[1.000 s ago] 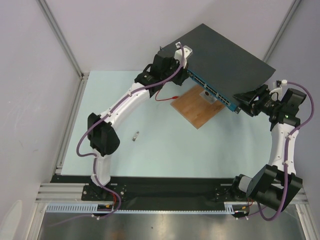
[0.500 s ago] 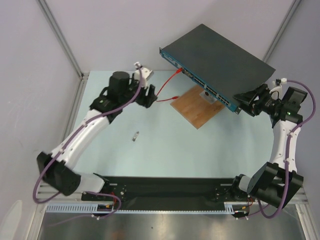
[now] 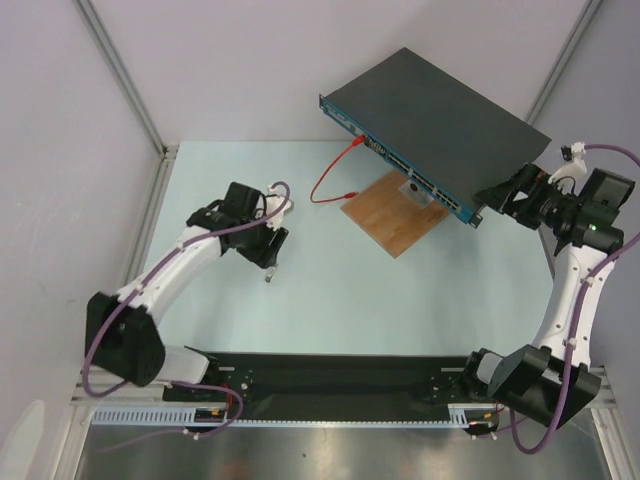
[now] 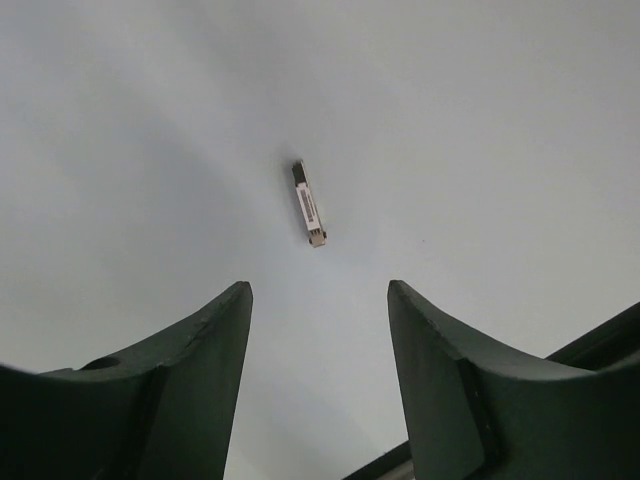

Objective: Insert the plug into the switch port

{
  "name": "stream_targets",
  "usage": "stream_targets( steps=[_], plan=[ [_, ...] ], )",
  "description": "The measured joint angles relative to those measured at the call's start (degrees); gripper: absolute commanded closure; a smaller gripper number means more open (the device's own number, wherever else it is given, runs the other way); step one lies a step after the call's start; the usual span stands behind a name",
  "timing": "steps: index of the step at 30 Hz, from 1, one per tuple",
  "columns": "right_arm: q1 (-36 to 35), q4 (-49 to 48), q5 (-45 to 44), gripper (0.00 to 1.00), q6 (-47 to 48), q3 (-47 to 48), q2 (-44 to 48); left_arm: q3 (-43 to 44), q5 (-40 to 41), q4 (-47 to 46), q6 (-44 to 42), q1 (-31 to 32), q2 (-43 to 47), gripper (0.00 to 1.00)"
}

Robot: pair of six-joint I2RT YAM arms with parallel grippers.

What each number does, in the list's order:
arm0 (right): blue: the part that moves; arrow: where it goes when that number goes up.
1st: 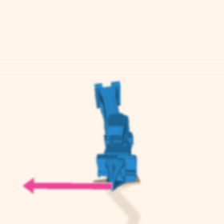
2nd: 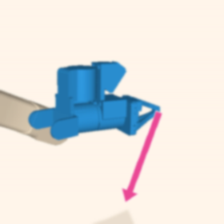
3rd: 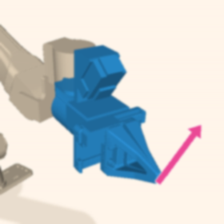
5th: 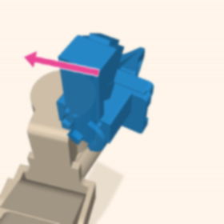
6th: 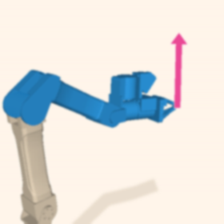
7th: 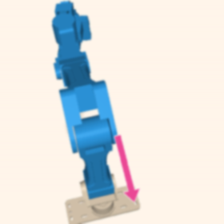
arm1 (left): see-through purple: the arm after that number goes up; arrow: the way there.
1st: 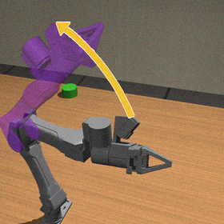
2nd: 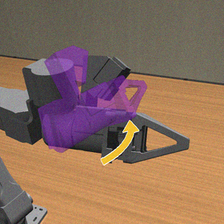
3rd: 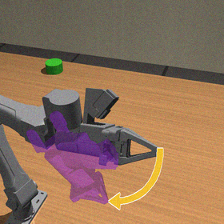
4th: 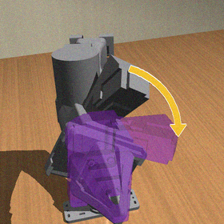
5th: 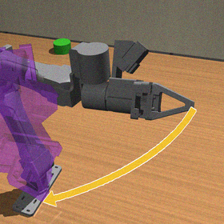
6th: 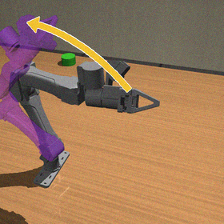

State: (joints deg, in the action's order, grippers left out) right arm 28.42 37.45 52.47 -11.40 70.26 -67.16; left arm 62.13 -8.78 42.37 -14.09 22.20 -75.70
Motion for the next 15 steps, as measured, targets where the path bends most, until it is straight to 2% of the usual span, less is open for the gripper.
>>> stream_targets(
  steps=[3, 9, 15],
  plan=[
    [0.0, 2.58, -2.12, 0.01, 3.56, 2.21, 1.79, 1.81, 0.37, 3.56, 0.07, -0.04, -6.82, 0.4],
    [0.04, 6.45, -4.02, 0.04, 8.35, 5.92, 5.64, 3.69, 0.68, 6.75, 1.92, -0.04, -19.02, 0.49],
    [-0.2, 8.98, -4.0, 0.05, 11.47, 8.24, 6.91, 3.78, 0.63, 6.34, 3.67, -0.04, -22.88, 0.59]
  ],
)
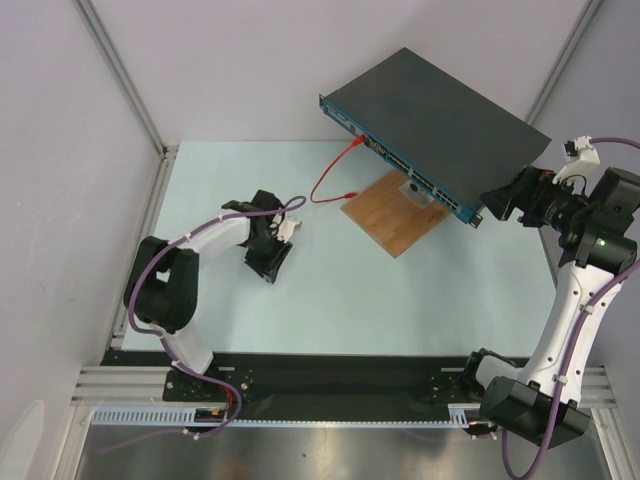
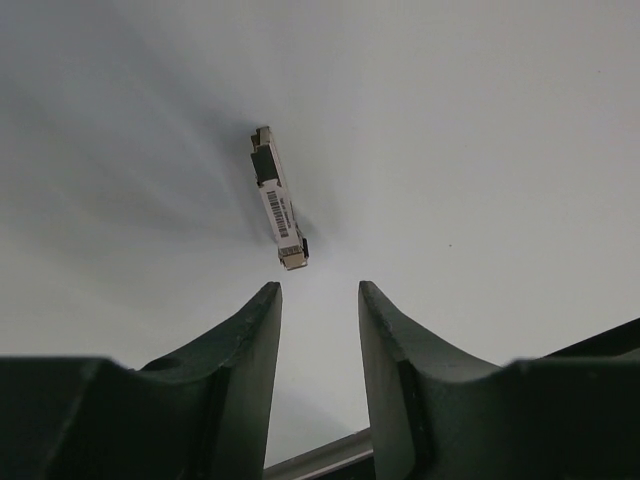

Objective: Insert the plug into the switch port

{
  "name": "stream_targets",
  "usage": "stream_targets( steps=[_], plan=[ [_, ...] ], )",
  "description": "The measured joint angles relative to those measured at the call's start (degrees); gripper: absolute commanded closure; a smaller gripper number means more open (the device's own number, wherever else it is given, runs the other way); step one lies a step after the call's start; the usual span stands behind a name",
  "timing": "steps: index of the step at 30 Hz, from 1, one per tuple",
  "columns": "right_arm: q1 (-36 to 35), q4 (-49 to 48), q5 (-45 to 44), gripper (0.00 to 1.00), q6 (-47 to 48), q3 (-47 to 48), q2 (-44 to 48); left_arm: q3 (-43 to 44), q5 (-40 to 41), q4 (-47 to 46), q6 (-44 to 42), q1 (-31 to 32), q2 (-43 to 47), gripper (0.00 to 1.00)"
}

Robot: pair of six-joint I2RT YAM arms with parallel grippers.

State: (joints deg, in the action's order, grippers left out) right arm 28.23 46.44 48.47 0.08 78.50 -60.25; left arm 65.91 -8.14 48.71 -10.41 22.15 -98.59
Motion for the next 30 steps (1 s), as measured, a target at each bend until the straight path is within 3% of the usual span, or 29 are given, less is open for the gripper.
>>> stream_targets(
  steps=[16, 19, 23, 26, 30],
  plan=[
    [-1.07, 0.9, 1.46, 0.1, 0.61, 0.11, -0.48, -0.11, 1.51, -7.58, 2.93, 0.0, -5.33, 0.71],
    [-1.14, 0.83, 2.05, 0.14, 0.37, 0.2, -0.87, -0.33, 2.27, -8.13, 3.04, 0.0, -5.33, 0.88],
    [-1.79, 0.55, 3.02, 0.25, -0.74, 0.37, -1.2, -0.48, 2.21, -8.37, 2.8, -0.04, -4.63, 1.0],
    [-3.3, -0.04, 3.58, 0.32, -2.36, 0.85, -1.18, -0.37, 0.5, -8.0, 2.23, -0.04, -1.51, 1.0],
    [-7.41, -1.97, 4.72, 0.35, -6.01, 0.9, -0.48, 2.23, -1.86, -8.04, 0.37, 1.36, 10.12, 1.0]
  ],
)
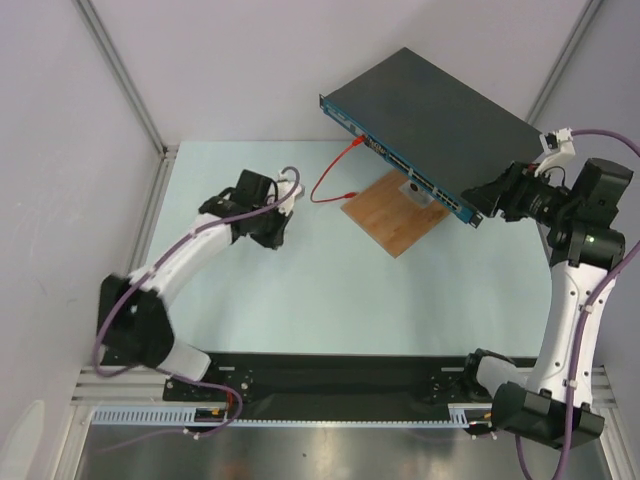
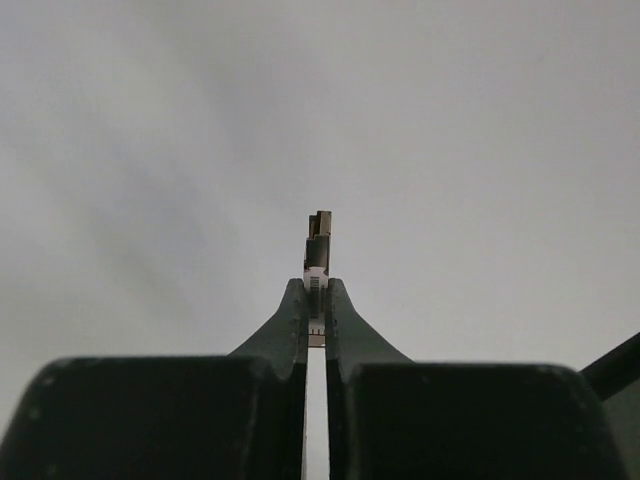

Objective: Insert the plug into the switch port

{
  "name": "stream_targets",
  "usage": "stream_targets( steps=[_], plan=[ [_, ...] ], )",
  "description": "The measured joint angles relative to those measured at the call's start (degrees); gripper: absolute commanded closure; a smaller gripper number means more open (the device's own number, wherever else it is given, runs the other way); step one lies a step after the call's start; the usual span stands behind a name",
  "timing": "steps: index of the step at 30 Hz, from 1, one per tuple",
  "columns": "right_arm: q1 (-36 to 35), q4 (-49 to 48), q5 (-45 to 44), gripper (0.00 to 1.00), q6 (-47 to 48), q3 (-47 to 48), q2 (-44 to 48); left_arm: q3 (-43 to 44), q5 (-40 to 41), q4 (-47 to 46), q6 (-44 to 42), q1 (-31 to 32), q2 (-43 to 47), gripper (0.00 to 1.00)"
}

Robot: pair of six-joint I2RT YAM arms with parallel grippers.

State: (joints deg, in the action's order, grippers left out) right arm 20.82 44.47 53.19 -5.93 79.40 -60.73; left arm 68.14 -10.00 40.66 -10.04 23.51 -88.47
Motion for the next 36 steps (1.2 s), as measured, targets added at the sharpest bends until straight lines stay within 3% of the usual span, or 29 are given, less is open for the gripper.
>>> stream_targets(
  steps=[6, 11, 13, 17, 22, 36],
  plan=[
    [-6.62, -11.45, 1.77, 0.39, -10.86, -1.36, 5.81, 3.1, 2.86, -7.63, -8.0, 11.82, 20.65, 1.0],
    [-19.65, -17.9, 1.97, 0.36, -18.75, -0.85, 5.2, -0.81, 11.65, -16.98, -19.96, 22.53, 30.86, 1.0],
    [-25.86, -19.26, 1.49, 0.3, -21.03, -0.98, 3.28, -4.74, 16.96, -21.16, -26.18, 26.56, 32.5, 1.0],
    [-35.93, -23.93, 0.68, 0.28, -25.62, -5.66, -0.31, -11.15, 27.78, -29.42, -37.11, 33.33, 31.85, 1.0],
    [-41.0, -26.38, -0.48, 0.37, -29.57, -8.92, -5.07, -20.28, 37.2, -39.47, -49.92, 39.01, 32.02, 1.0],
    [-48.65, -36.02, -1.14, 0.44, -35.56, -10.21, -10.34, -30.14, 42.27, -61.09, -71.52, 46.21, 36.24, 1.0]
  ],
)
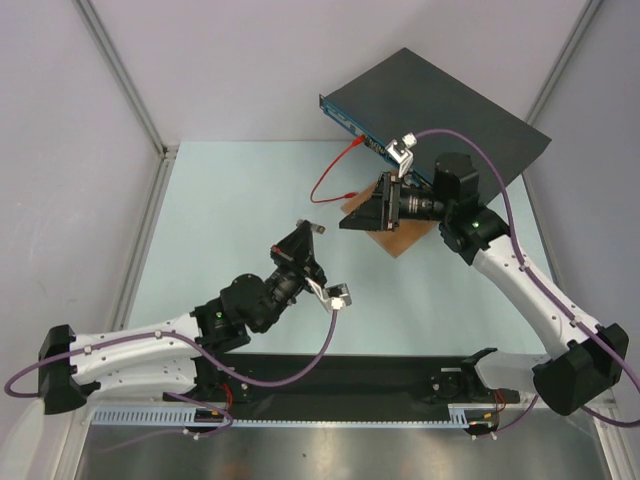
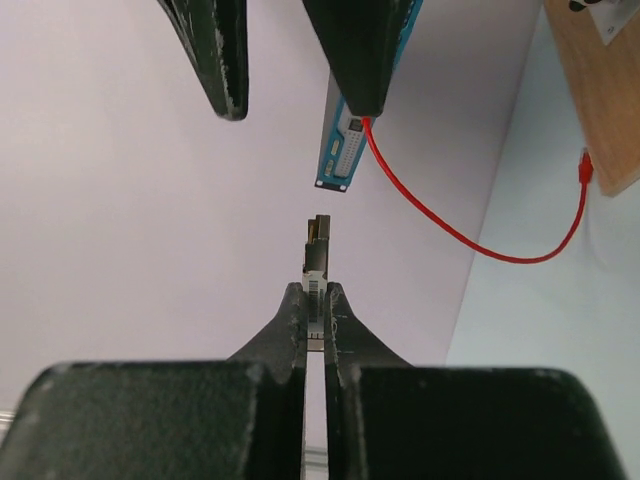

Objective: Insert the plug into the switch port

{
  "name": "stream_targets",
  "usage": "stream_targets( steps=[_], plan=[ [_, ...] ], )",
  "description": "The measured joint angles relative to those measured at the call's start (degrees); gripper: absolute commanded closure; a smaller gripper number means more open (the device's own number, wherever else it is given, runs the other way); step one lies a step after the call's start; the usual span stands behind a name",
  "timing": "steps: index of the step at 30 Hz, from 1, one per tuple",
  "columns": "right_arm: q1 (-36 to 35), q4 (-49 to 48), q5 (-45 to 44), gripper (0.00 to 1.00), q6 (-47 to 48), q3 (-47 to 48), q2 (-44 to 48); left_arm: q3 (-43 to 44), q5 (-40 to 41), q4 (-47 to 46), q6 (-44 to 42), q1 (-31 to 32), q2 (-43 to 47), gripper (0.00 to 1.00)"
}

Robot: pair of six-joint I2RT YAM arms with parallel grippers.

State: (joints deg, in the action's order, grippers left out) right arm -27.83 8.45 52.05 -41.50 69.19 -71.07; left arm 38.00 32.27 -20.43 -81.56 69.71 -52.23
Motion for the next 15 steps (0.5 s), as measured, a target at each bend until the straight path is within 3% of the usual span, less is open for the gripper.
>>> stream_targets(
  steps=[15],
  plan=[
    [-4.72, -5.14, 0.09, 0.49, -3.37, -0.74, -3.06, -0.76, 0.11, -4.2, -4.59, 1.81, -0.28, 1.0]
  ],
)
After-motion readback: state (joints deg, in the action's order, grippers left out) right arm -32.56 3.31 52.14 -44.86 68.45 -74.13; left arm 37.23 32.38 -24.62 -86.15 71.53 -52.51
